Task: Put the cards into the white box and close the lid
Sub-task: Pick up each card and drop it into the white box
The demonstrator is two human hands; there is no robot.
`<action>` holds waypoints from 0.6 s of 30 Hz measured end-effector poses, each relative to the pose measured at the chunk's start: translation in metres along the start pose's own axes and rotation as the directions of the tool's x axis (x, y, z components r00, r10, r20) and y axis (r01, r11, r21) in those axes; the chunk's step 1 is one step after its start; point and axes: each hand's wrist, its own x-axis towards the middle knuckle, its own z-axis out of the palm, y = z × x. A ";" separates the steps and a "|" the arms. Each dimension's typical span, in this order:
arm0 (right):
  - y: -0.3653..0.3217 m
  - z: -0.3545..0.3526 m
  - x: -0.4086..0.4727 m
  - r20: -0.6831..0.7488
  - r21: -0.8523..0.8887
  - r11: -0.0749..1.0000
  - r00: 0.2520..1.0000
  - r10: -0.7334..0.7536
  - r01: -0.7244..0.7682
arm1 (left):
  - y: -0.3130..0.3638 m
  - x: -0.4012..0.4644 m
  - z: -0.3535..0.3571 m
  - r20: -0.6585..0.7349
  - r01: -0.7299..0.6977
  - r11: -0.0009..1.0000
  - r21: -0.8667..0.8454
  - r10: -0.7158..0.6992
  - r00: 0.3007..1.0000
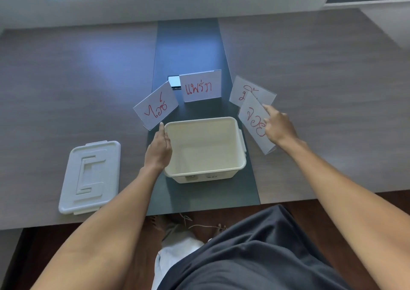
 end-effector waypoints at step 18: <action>-0.082 -0.027 0.004 0.195 0.512 0.823 0.900 -0.390 0.247 | -0.006 -0.009 -0.001 0.031 -0.080 0.992 -0.093 0.083 0.996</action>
